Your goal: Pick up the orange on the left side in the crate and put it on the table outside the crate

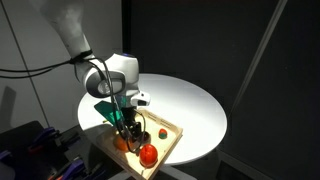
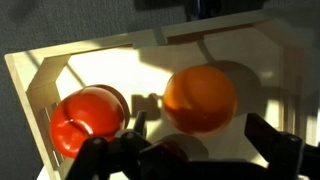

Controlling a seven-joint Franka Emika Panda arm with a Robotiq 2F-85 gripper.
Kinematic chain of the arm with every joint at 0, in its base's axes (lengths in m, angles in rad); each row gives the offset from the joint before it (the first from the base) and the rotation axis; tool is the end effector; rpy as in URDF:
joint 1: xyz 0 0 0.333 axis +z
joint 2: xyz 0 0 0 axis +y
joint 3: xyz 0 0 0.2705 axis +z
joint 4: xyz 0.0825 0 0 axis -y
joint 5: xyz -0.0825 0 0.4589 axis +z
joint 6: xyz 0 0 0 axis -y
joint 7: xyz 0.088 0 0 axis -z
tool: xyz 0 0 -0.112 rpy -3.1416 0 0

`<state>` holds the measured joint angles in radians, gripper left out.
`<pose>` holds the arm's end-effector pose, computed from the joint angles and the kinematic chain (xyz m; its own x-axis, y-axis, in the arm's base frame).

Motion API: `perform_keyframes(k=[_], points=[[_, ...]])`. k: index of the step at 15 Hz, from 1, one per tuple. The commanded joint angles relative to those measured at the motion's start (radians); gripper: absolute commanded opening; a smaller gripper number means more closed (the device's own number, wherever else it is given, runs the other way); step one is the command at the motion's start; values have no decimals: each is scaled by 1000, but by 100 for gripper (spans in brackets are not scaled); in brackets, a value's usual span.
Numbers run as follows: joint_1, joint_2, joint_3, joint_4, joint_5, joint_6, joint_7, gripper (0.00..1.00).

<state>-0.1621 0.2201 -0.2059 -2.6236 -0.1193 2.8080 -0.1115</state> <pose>0.4070 -0.1622 0.0513 0.9890 -0.1401 -0.0468 -0.1364 -0.9878 0.0750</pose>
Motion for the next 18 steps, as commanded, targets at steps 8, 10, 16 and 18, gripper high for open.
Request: perform_keyframes(k=[8, 10, 16, 18], points=[[-6, 56, -3, 26, 0, 16, 11, 89], [-5, 64, -3, 29, -1, 15, 11, 66], [-4, 56, 0, 30, -2, -3, 4, 50], [-1, 45, -1, 29, -5, -19, 5, 50]])
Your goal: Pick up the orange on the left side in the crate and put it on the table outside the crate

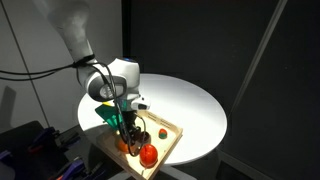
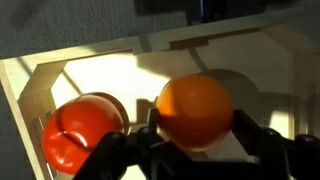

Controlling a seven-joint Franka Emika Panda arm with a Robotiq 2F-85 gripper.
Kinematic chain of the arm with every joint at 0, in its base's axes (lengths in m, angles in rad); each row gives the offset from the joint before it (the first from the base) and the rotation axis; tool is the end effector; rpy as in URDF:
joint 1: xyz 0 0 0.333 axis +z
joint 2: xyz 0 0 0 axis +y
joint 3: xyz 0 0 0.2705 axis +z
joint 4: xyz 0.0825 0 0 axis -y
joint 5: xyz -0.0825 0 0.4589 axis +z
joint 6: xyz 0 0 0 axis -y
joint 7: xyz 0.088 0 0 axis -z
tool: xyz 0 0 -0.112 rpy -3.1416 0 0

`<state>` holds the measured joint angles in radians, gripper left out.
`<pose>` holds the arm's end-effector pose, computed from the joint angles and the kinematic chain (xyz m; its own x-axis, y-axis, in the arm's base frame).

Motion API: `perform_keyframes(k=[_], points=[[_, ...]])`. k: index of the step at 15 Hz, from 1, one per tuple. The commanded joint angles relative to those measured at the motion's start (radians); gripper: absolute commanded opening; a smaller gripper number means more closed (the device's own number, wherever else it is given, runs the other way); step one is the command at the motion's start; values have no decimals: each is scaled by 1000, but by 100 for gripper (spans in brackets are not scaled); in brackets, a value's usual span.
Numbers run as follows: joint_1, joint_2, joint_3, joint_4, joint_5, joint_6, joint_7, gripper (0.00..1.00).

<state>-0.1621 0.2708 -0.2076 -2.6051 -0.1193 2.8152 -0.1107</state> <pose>0.4023 -0.1640 0.0358 0.9874 -0.1411 -0.0722 -0.1353 -0.9876 0.0791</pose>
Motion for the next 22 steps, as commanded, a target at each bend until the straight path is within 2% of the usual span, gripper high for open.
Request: perform_keyframes(k=[1, 13, 22], points=[[1, -13, 0, 10, -7, -35, 5, 50], [30, -113, -9, 4, -55, -151, 29, 50], [24, -256, 27, 5, -74, -302, -12, 50]])
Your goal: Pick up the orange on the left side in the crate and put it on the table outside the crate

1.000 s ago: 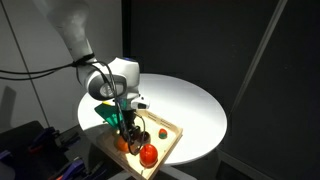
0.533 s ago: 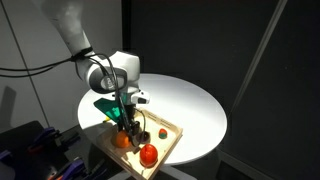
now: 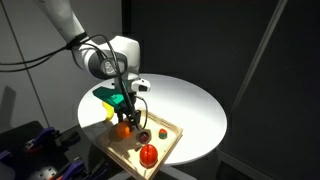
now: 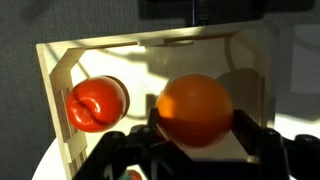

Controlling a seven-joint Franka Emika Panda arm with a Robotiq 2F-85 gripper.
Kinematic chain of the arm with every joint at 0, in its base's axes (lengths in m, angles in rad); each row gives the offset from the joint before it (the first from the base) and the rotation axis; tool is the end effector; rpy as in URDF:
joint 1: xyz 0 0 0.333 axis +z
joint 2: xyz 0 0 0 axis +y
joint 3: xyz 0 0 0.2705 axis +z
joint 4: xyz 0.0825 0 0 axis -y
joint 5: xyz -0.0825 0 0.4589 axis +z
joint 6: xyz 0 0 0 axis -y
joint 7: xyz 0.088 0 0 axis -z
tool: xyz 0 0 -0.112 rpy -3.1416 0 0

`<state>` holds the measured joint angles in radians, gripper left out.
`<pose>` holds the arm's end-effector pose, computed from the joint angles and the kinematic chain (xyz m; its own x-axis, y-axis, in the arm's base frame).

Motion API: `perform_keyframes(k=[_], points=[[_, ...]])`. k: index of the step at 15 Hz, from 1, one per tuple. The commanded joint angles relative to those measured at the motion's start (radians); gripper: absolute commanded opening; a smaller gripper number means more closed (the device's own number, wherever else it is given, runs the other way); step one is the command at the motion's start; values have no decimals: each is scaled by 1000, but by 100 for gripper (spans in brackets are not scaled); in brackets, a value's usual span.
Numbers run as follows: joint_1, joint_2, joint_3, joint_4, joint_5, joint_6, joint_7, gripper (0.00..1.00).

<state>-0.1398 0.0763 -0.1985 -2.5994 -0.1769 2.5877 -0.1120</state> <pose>0.4344 -0.1532 0.1048 0.9916 -0.0756 -0.1045 -0.0671 -0.9943 0.0829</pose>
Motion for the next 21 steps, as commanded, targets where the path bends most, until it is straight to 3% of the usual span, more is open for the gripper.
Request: perform_keyframes(k=[1, 8, 21], points=[[4, -74, 27, 0, -9, -94, -23, 50], [42, -111, 91, 3, -6, -168, -56, 50], [120, -25, 176, 28, 13, -130, -17, 50]])
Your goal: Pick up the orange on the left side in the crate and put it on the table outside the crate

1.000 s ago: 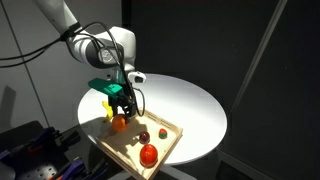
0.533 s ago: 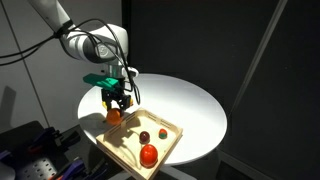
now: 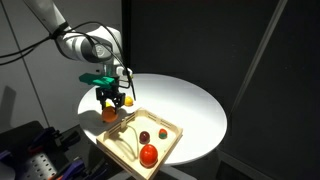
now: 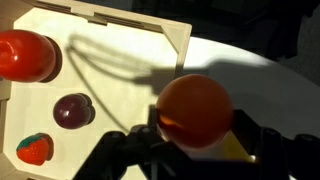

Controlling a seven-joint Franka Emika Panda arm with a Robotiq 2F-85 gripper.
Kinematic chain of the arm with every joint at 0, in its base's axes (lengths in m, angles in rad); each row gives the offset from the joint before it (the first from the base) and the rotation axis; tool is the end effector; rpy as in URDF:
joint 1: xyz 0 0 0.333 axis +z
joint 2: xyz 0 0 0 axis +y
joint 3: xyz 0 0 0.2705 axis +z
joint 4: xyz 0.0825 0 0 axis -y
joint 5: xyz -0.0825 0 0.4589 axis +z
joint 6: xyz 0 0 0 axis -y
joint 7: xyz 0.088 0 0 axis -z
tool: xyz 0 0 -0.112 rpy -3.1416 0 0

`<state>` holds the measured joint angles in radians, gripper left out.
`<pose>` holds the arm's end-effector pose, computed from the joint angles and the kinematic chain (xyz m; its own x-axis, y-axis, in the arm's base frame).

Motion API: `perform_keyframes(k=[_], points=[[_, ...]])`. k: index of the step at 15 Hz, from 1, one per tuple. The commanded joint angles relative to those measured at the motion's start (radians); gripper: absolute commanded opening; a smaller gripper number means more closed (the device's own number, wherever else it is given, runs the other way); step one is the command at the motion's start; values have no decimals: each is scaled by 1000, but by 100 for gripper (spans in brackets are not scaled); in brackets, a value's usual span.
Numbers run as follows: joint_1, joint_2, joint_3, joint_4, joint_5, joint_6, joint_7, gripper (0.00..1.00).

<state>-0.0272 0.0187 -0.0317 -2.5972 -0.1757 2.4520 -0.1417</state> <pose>0.4569 -0.0277 0.1215 0.9596 0.2163 -0.1800 0.2308 -0.9709 0.0635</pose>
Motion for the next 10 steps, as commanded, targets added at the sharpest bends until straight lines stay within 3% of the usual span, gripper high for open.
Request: perform_keyframes(k=[1, 10], points=[[10, 43, 12, 29, 14, 11, 13, 50], [20, 129, 52, 99, 108, 73, -14, 50]])
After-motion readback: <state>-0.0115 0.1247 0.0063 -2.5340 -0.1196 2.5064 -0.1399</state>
